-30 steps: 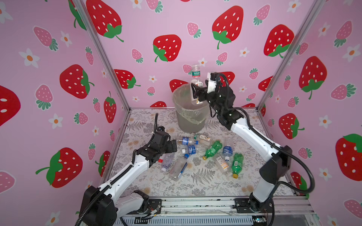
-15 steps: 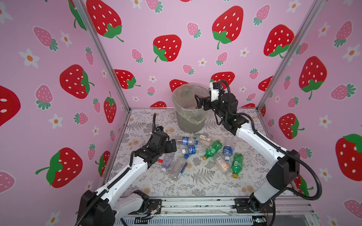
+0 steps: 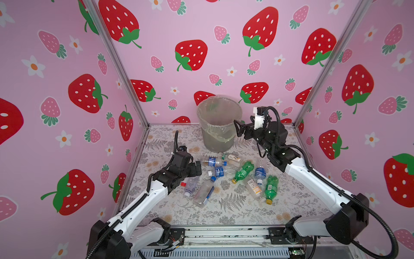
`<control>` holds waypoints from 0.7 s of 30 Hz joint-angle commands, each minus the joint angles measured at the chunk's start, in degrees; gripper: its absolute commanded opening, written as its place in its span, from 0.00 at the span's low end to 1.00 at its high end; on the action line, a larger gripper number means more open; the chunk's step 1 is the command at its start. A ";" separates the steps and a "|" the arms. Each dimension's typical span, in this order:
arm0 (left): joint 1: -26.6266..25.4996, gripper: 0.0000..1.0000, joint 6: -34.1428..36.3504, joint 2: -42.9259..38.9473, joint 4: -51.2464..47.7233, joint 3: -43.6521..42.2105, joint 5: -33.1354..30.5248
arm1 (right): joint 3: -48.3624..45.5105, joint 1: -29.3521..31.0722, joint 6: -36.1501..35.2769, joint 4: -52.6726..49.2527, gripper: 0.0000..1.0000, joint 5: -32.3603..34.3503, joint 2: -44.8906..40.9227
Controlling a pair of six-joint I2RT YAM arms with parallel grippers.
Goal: Throw the plastic bottles in the bin
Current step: 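Withdraw the right gripper from the bin while the left gripper lowers toward a bottle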
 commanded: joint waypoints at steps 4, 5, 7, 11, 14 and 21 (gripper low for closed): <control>-0.21 0.99 -0.62 -0.49 -1.70 -0.05 0.22 | -8.66 -1.42 5.62 -2.38 0.99 3.30 -6.91; -0.22 0.99 -0.60 -0.36 -1.83 0.22 0.32 | -9.91 -1.56 6.21 -2.46 0.99 3.30 -7.87; -0.25 0.99 -0.55 -0.29 -1.88 0.36 0.41 | -12.99 -1.80 7.06 -2.55 0.99 3.54 -10.04; -0.35 0.99 -0.40 -0.26 -2.04 0.37 -0.89 | -17.86 -1.93 7.56 -3.22 0.99 5.11 -13.63; -0.36 0.99 -0.24 -0.36 -2.23 0.65 -1.36 | -21.21 -2.02 7.88 -4.17 0.99 6.51 -15.96; -0.48 0.99 2.27 -1.00 0.41 0.39 5.70 | -27.81 -2.10 9.27 -7.54 0.99 4.53 -21.50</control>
